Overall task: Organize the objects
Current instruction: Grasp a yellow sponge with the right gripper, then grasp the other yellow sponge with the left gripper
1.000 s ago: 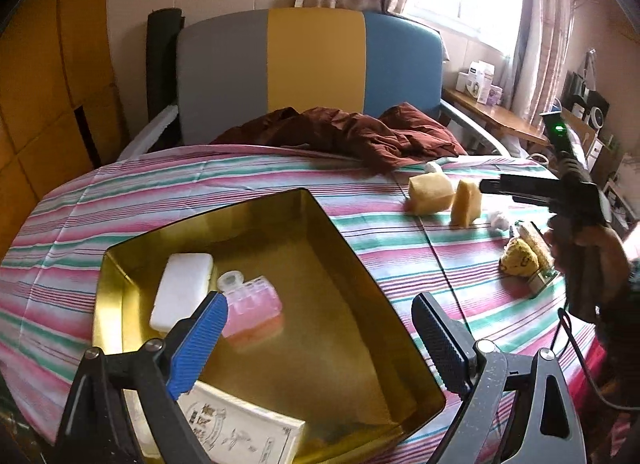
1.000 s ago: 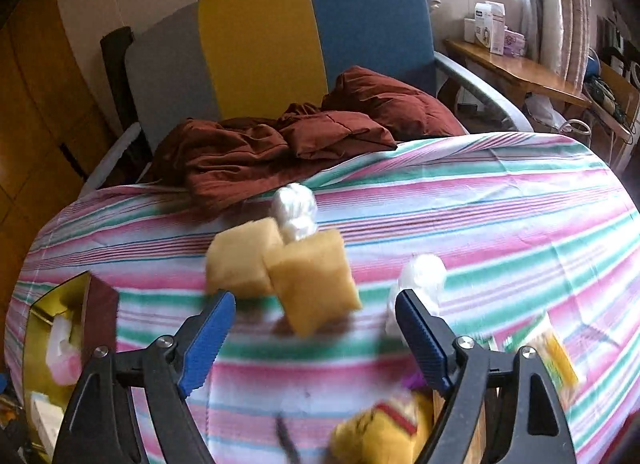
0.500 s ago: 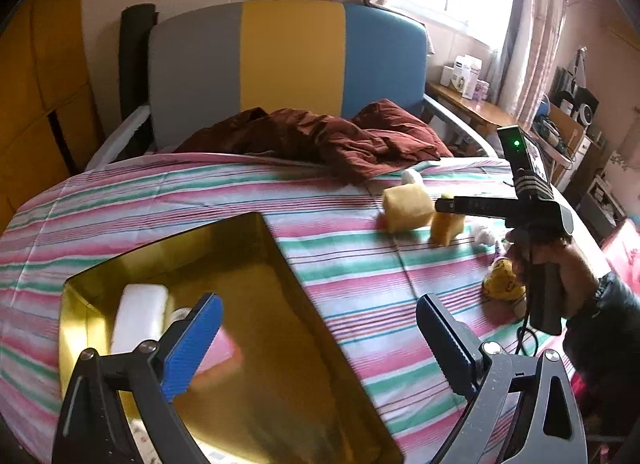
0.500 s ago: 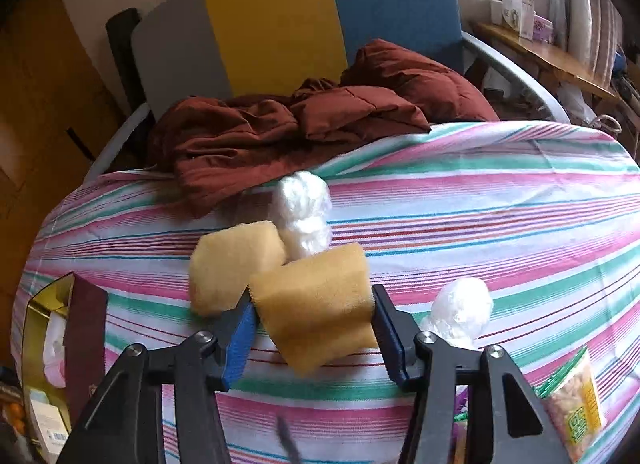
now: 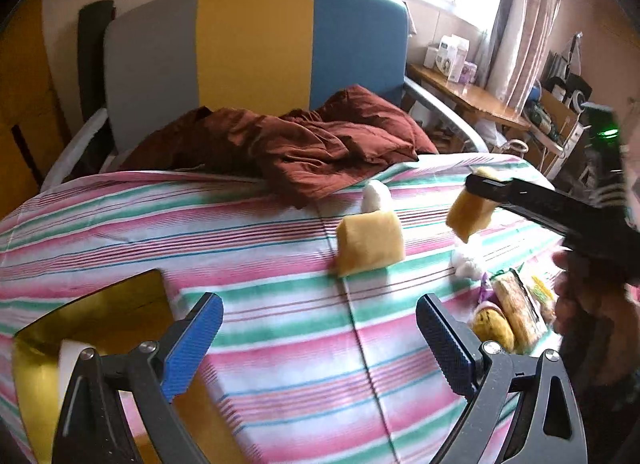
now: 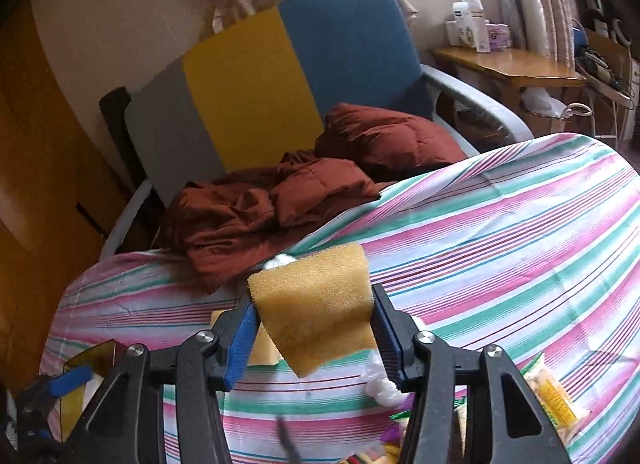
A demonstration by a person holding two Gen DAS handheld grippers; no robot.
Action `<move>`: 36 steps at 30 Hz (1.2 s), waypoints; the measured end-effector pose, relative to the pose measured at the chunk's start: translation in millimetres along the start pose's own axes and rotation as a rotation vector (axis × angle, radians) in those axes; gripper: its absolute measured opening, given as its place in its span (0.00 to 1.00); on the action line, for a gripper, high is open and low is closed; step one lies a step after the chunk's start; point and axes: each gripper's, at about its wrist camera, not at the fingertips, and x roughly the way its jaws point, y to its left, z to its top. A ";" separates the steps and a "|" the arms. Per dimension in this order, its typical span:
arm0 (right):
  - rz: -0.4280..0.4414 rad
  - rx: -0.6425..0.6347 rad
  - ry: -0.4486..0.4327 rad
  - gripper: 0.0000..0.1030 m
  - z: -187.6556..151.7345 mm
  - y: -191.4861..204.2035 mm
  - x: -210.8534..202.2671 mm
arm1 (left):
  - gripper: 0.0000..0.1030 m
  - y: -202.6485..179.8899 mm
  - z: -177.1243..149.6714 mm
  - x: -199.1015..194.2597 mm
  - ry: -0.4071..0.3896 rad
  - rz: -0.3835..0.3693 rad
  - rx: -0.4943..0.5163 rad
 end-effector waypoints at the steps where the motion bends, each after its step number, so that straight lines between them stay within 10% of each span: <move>1: -0.003 0.007 0.001 0.52 1.1 -1.3 0.1 | 0.95 -3.6 2.8 6.4 0.007 0.002 0.002; 30: -0.042 0.097 -0.014 0.52 7.7 -29.5 -12.2 | 0.99 -55.1 43.4 137.4 0.099 0.110 0.087; 32: -0.039 0.080 -0.009 0.52 6.2 -27.2 -10.2 | 0.87 -55.4 43.2 139.9 0.081 0.102 0.099; 33: -0.035 0.073 -0.004 0.52 5.4 -26.0 -8.6 | 0.62 -55.0 42.8 141.0 0.082 0.089 0.103; 36: -0.012 0.045 0.004 0.52 2.8 -19.9 -6.0 | 0.58 -51.1 41.5 134.5 0.070 0.063 0.084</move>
